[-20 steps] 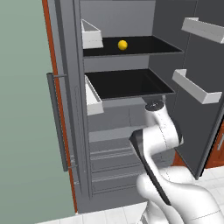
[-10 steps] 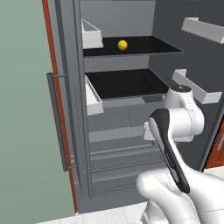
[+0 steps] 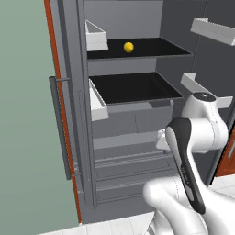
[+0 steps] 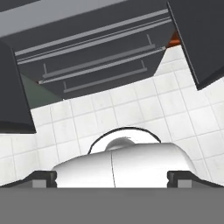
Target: Retrieve a lemon from the fridge and place it on the cutting board with the fish.
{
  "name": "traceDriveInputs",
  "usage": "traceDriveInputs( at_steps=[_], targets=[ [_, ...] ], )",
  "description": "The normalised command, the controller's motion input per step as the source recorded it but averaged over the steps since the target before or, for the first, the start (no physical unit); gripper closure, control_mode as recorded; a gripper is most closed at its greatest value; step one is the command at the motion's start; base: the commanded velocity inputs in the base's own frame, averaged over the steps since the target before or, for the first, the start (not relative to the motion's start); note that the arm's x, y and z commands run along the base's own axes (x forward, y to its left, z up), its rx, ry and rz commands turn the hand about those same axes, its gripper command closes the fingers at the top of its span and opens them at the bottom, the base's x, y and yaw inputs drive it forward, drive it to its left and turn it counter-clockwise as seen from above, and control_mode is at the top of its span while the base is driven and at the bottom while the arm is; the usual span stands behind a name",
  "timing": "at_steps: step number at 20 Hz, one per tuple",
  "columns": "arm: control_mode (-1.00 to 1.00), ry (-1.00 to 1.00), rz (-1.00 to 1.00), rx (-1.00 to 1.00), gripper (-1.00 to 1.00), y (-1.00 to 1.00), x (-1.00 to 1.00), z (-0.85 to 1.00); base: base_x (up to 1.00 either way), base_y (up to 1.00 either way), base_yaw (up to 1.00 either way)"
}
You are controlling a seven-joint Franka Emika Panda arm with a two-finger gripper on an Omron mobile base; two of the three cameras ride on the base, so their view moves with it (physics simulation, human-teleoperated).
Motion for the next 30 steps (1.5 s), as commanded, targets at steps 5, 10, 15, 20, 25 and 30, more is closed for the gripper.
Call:
traceDriveInputs(
  at_steps=[5,10,15,20,25,30],
  targets=[
    [-1.0,-0.01,0.0,0.0,-1.0,0.0,0.0,0.0,0.0,0.0,0.0],
    [-1.0,0.07,0.01,-0.01,-1.0,-0.01,0.03,0.0,0.0,0.0,0.0],
    [-1.0,-0.02,0.01,0.0,-1.0,-0.05,-0.29,0.18,0.0,0.0,0.0],
    [-1.0,-0.01,0.03,0.0,-1.0,0.0,-0.34,0.41,0.0,0.0,0.0],
    [-1.0,-0.07,0.08,0.0,-1.0,0.0,-0.43,0.39,0.0,0.0,0.0],
    [-1.0,-0.01,0.02,-0.03,-1.0,0.11,-0.04,0.06,0.0,0.0,0.0]
  ],
)
